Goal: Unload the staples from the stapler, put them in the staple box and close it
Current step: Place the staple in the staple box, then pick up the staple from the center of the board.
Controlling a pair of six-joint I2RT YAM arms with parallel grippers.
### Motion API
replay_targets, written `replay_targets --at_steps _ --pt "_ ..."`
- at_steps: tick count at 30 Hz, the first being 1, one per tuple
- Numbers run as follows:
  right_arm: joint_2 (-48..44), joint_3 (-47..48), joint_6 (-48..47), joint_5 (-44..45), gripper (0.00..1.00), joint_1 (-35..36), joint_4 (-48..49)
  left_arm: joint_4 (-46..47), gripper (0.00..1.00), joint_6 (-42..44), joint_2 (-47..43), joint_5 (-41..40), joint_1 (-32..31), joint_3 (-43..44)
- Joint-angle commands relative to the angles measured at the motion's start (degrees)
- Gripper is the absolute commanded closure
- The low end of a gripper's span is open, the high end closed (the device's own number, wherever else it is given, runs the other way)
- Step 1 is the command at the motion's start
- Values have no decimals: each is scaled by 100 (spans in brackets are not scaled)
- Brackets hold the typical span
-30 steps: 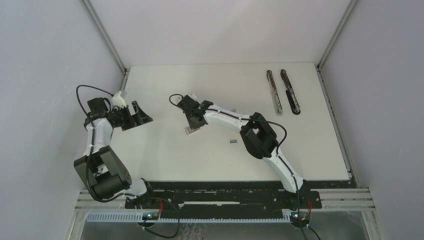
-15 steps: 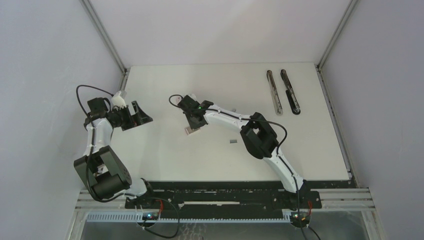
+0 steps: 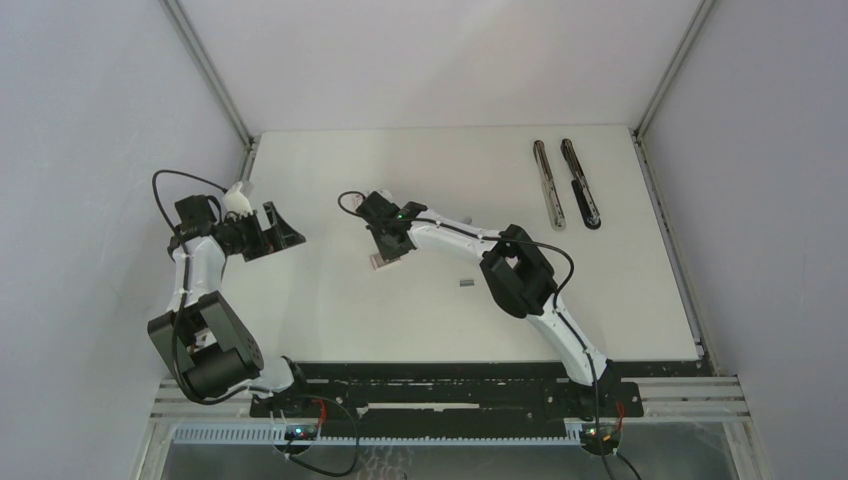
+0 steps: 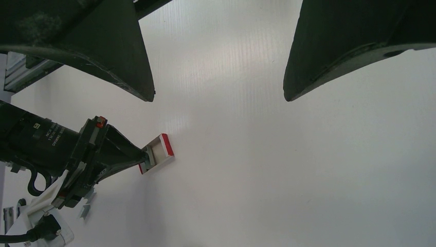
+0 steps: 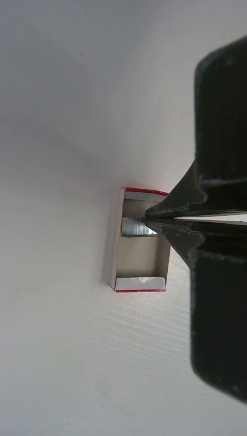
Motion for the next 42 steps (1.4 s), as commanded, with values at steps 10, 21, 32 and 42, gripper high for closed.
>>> replay_targets --at_steps 10,21,32,42 --pt "-366 154 -153 24 94 -17 83 105 0 -33 11 151 49 -61" --pt "-634 303 -331 198 91 -72 46 99 0 -23 7 148 55 -61" --pt "-1595 -413 -1109 -357 80 -438 336 90 0 -26 -29 147 58 -61" --pt "-2732 -1727 -2833 -2913 83 -1689 187 90 0 -19 -18 209 60 -53"
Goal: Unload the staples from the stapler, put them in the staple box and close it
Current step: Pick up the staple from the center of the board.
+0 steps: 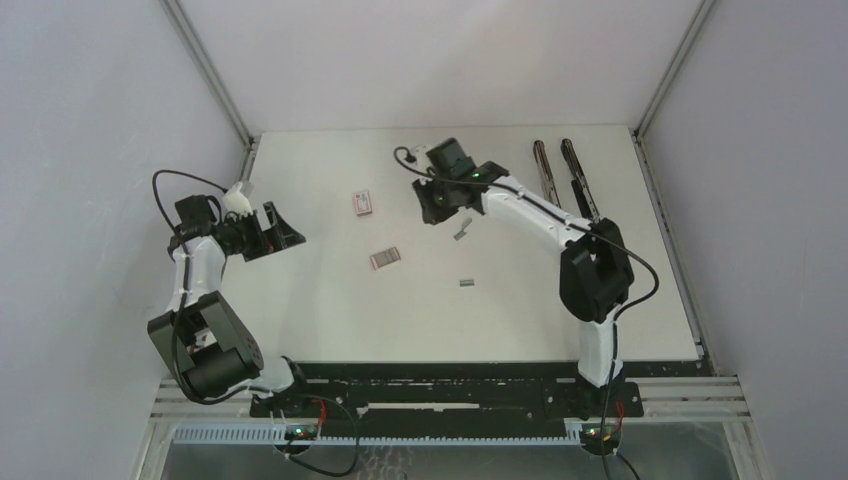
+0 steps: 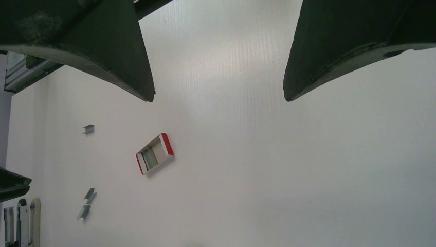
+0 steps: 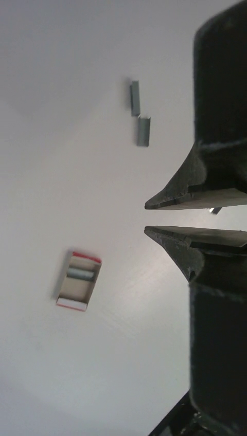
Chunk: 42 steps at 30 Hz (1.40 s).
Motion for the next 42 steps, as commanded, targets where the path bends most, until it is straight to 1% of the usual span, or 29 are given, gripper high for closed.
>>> replay_targets --at_steps 1,4,7,11,14,17,24,28,32,42 --pt "-425 -251 -1217 -1405 83 -555 -357 92 0 -23 -21 210 59 -53" --pt "-565 -583 -1649 -1999 80 -929 -639 92 0 -23 -16 233 69 -52" --pt "-643 -882 -2184 -2182 78 -1046 -980 91 0 -19 12 259 65 -45" --pt "-662 -1242 -2967 -2127 76 -1023 -1338 73 0 -34 32 272 61 -44" --pt "-777 -1546 -3401 -1925 71 -1017 -1297 74 0 -19 -2 278 57 -44" --pt "-922 -1799 -3719 -1834 68 -1006 -1118 68 0 -17 -34 273 61 -43" --pt "-752 -1947 -4004 -1426 67 -647 -954 63 0 -6 -58 273 65 -38" --pt "-660 -2033 -4070 -1054 68 -382 -763 53 0 5 -60 289 60 -44" --pt "-614 -2059 -4126 -922 68 -197 -723 44 0 15 -73 268 59 -44" --pt "-688 -2117 -4136 -500 67 -170 -625 26 0 32 -177 299 66 -22"
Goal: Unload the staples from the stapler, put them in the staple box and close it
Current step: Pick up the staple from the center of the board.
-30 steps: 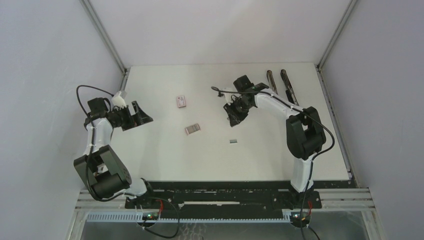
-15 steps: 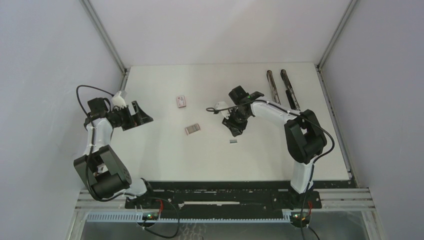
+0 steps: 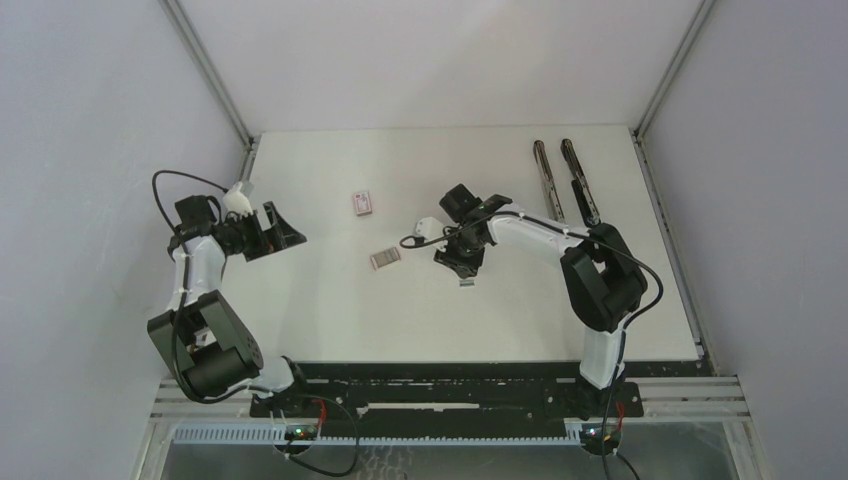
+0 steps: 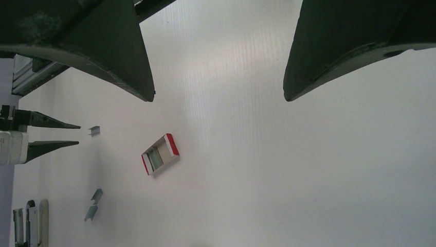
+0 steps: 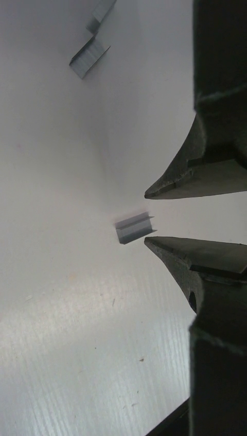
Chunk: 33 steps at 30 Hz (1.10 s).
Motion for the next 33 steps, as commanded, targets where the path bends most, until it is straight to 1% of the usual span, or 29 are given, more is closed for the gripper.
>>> replay_targets --at_steps 1,6,11,16,19,22,24,25,26,27,29,30,33 --pt "-165 5 -98 377 67 -68 211 37 0 32 -203 159 59 -18" --pt "-647 -27 -190 693 66 -170 264 54 0 159 -214 -102 62 -13" --pt "-1203 -233 -217 956 66 -298 471 37 0 423 -249 -31 67 67" --pt "-1687 -311 -23 920 65 -847 670 -88 0 719 -296 -107 54 419" --pt "-1944 -311 55 1084 58 -1037 803 44 0 578 -256 -13 62 569" --pt "-2208 -344 112 1147 56 -1156 834 386 0 313 -280 123 47 463" --pt "-2398 -432 117 1189 54 -1210 911 440 0 341 -282 154 44 424" --pt "-2506 -488 109 1262 51 -1233 991 440 0 385 -276 135 49 415" --pt "-2584 -540 122 1373 44 -1243 1082 435 0 407 -261 103 43 404" --pt "-2658 -567 146 1481 33 -1254 1159 434 0 434 -252 90 40 392" --pt "-2772 -575 249 1659 2 -1303 1262 432 0 472 -226 127 37 358" --pt "-2837 -575 343 1761 0 -1332 1319 453 0 473 -209 153 42 338" --pt "-2987 -576 668 2051 0 -1444 1412 517 0 449 -173 194 49 279"
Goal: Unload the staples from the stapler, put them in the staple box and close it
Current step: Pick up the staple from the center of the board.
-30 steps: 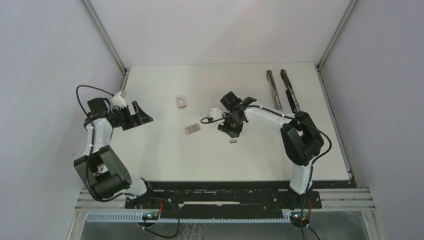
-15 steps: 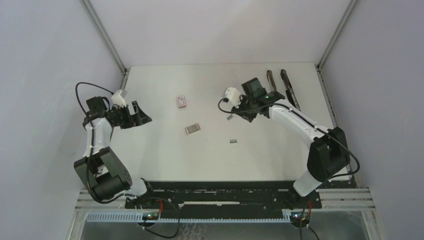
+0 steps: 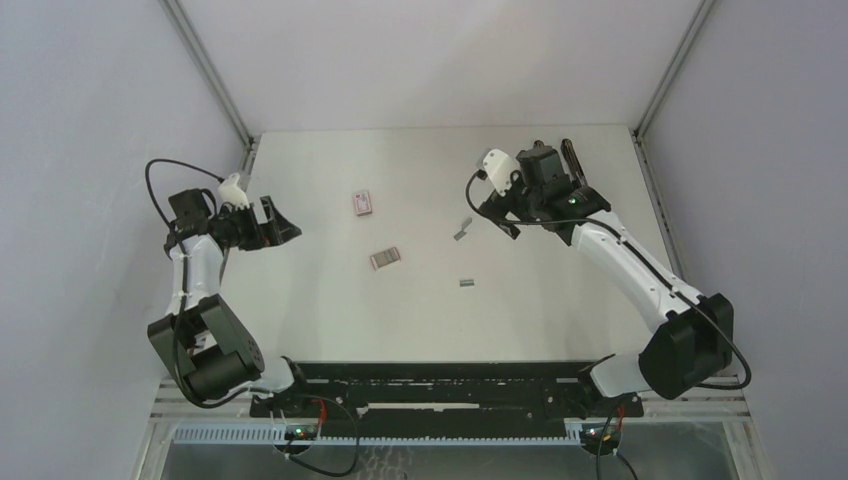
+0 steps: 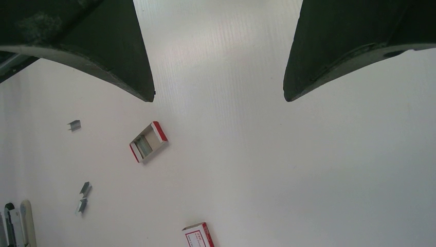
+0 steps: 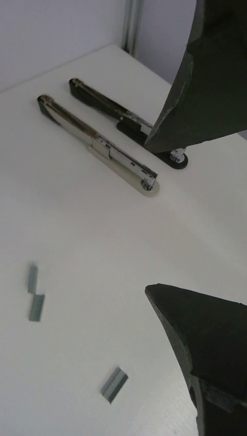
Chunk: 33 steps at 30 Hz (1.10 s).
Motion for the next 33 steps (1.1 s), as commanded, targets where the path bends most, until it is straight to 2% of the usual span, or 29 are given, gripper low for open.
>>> replay_targets --at_steps 1,5,10,11,13,15,20,27,33 --pt "-367 26 528 601 0 -186 446 269 0 36 -72 249 45 90" --pt "-321 -7 800 666 0 -447 365 314 0 -2 -139 326 44 80" --pt "-174 -7 1048 94 0 -797 345 381 0 -12 -309 365 23 8" --pt "-174 -9 1076 200 0 -810 434 383 0 -4 -329 350 26 -9" --pt "-128 7 1140 1034 0 -629 576 384 0 19 -377 323 24 -47" --pt "-132 12 938 1077 0 -525 530 378 0 37 -386 313 18 -61" --pt "-196 11 979 77 0 -616 383 395 0 -33 -333 355 15 -40" --pt "-58 11 508 -1406 1 -497 -25 238 0 213 -501 139 12 -95" --pt "375 10 -178 -1539 5 72 -107 -220 0 598 -964 -25 15 -181"
